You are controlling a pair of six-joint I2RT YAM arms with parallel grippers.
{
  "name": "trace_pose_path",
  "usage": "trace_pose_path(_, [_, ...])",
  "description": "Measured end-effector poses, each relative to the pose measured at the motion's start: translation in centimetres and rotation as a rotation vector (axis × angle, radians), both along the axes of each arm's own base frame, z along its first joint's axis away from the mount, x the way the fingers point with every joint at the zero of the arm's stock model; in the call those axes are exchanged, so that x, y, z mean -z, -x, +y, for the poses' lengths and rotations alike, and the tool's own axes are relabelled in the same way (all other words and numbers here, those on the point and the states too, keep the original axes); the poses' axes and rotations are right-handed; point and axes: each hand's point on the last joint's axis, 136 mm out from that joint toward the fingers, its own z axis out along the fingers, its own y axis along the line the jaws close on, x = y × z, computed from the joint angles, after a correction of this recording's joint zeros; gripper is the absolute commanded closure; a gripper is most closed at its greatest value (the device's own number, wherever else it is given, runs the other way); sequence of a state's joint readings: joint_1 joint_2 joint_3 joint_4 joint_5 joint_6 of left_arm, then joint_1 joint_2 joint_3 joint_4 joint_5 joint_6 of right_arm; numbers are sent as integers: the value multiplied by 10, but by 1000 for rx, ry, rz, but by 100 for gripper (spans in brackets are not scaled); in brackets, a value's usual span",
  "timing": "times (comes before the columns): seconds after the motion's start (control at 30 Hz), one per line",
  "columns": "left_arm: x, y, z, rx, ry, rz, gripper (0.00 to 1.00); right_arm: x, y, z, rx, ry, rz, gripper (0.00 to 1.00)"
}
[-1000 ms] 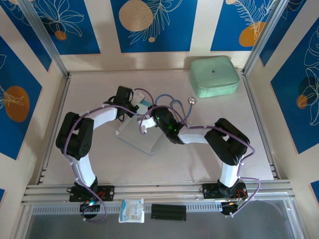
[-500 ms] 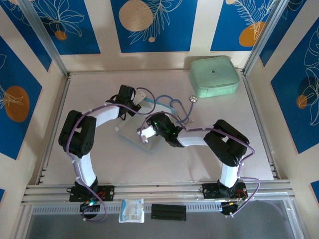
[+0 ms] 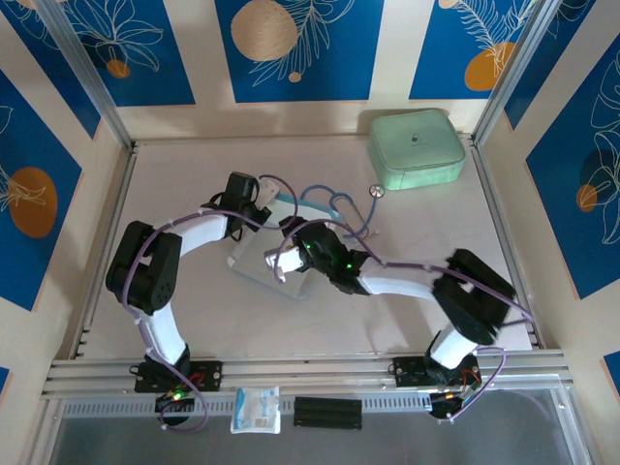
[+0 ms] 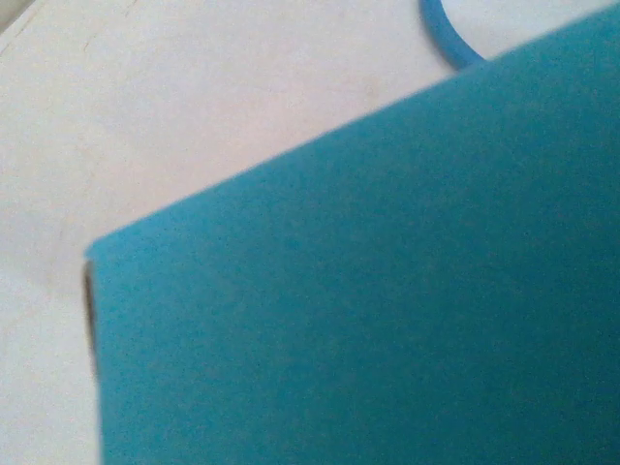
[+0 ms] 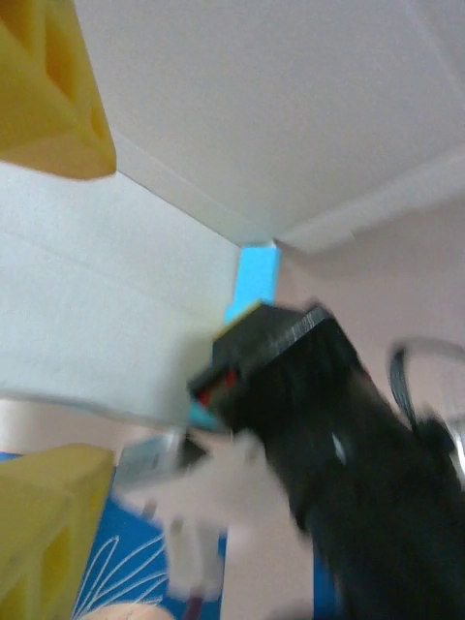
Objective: Fold the paper box
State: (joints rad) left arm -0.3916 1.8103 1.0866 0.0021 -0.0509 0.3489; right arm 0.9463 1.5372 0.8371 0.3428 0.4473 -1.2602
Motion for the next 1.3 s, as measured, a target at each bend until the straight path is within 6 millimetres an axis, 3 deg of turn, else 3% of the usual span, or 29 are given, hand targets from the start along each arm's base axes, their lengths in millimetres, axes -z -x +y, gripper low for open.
trace_pose_path(0.1, [0, 1, 0, -18, 7, -1, 98, -44, 19, -12, 46, -179, 99, 22])
trace_pose_path(0.2, [0, 2, 1, -34, 12, -1, 92, -84, 35, -39, 118, -407, 278, 23])
trace_pose_path(0.3, [0, 4, 4, -47, 12, 1, 91, -118, 30, -78, 259, -676, 508, 25])
trace_pose_path(0.37, [0, 5, 4, -53, 17, 2, 93, -129, 21, -104, 368, -839, 653, 25])
trace_pose_path(0.43, [-1, 6, 5, -55, 18, 3, 93, -128, 11, -129, 510, -991, 835, 27])
trace_pose_path(0.53, [0, 8, 6, -55, 18, 4, 88, -112, 0, -151, 711, -1131, 1087, 29])
trace_pose_path(0.6, [0, 12, 7, -58, 20, 5, 77, -98, -4, -158, 834, -1183, 1228, 30])
trace_pose_path(0.73, [6, 25, 14, -61, 4, 25, 70, -75, 0, -151, 993, -1184, 1424, 30])
trace_pose_path(0.83, [10, 32, 17, -63, 0, 40, 66, -69, 5, -142, 1048, -1152, 1479, 31])
trace_pose_path(1.0, [9, 41, 21, -69, 2, 40, 49, -64, 6, -129, 1097, -1098, 1468, 31])
trace_pose_path(1.3, [-3, 52, 27, -86, 13, 26, 42, -60, 3, -126, 1158, -1061, 1418, 29])
